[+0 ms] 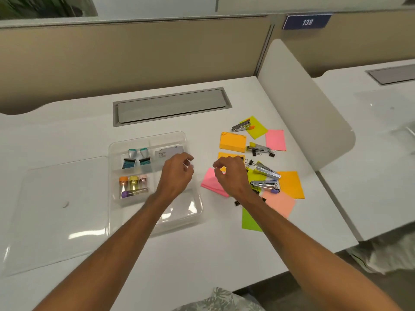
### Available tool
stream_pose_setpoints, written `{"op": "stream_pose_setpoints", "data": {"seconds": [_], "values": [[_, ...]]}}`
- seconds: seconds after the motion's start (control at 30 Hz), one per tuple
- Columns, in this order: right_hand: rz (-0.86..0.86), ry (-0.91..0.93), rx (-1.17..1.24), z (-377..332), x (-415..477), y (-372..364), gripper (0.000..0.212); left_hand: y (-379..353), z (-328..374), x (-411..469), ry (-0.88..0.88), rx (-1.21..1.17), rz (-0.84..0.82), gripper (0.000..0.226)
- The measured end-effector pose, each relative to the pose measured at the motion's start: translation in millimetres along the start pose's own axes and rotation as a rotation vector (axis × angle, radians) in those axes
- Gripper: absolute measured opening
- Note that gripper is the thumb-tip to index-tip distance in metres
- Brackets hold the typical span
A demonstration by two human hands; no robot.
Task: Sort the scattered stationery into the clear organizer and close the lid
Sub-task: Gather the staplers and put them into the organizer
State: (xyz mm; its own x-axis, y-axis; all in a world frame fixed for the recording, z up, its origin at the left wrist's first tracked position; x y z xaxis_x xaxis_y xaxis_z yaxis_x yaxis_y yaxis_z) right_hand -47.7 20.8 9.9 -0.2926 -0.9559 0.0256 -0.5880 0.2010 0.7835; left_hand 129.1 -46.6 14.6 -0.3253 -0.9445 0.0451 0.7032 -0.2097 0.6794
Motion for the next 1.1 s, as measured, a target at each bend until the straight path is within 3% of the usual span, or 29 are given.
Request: {"op": "stream_pose_setpoints", "data": {"seconds": [0.3, 0.53, 0.7, 0.83, 0.97, 1.1], "values": [[0.007, -0.156, -0.234, 98.5, 8.7, 59.0, 0.027, -66.4, 51.7, -2.5, -0.021, 0.035, -0.170, 0.025], [-0.210, -0.147, -0.425, 144.2, 23.7, 75.2, 0.040, -101.3, 83.0, -5.1, 0.020, 0.041, -0.193, 0.025], [-0.196, -0.099, -0.267, 154.1, 33.8, 82.8, 0.036, -117.8, 101.4, -3.7, 0.061, -0.004, -0.157, 0.023], [-0.114, -0.116, 0.018, 144.1, 32.3, 96.4, 0.035, -129.0, 116.6, 0.7, 0.190, -0.164, -0.157, 0.025], [-0.154, -0.120, 0.303, 126.3, 28.5, 109.5, 0.034, -141.0, 131.3, 4.4, 0.489, -0.627, -0.339, 0.045], [-0.236, -0.087, 0.456, 110.6, 27.2, 113.9, 0.037, -141.9, 134.1, 7.2, 0.630, -1.004, -0.331, 0.031]]}}
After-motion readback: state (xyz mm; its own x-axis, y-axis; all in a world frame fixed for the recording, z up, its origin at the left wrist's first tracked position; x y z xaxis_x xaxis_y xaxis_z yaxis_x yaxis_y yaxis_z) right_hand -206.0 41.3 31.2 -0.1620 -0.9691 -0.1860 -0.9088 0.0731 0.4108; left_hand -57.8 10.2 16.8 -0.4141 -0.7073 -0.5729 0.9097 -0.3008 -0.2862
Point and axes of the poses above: each hand's wrist, its own x-axis towards the middle knuckle, its own y-axis out of the back of the hand, z = x × y, the point moved 1 cm from there along x, towards the middle knuckle
